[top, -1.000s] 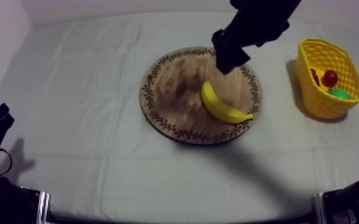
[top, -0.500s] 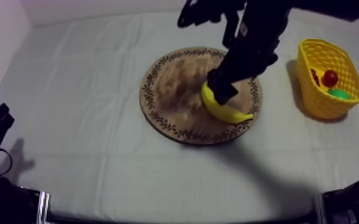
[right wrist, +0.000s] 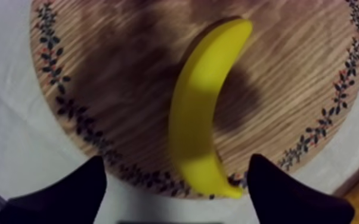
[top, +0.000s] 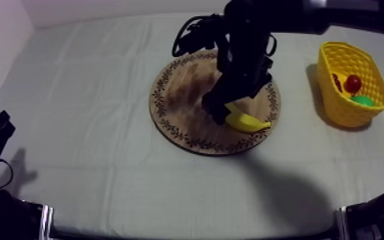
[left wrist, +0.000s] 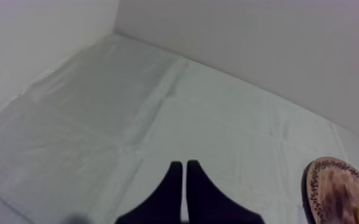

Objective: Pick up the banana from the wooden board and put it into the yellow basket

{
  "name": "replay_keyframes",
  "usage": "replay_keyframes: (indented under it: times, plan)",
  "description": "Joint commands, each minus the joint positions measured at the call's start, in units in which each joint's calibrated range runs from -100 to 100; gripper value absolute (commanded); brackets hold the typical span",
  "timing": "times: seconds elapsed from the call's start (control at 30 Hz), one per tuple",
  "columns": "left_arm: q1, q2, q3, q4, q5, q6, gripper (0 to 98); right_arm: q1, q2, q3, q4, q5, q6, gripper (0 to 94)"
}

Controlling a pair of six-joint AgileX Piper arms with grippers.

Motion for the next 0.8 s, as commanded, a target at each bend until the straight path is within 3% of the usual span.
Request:
replay_keyframes:
  times: [0.0, 0.43, 0.6, 0.77]
  plan:
    - [0.0, 0.0, 0.0, 0.03, 0.0, 0.0, 0.1, 0.2, 2.3, -0.8, 0.3, -0.4, -0.2, 81.0]
    - [0.0, 0.0, 0.0, 0.03, 0.0, 0.0, 0.1, 0.7, 9.9, -4.3, 1.2, -3.8, -1.0, 76.3]
    - [0.0, 0.0, 0.0, 0.03, 0.0, 0.0, 0.1, 0.5, 11.5, -5.4, 1.4, -4.4, -1.2, 67.2]
    - [0.0, 0.0, 0.0, 0.03, 0.0, 0.0, 0.1, 0.3, 12.4, -5.8, 1.4, -5.3, -0.9, 50.2]
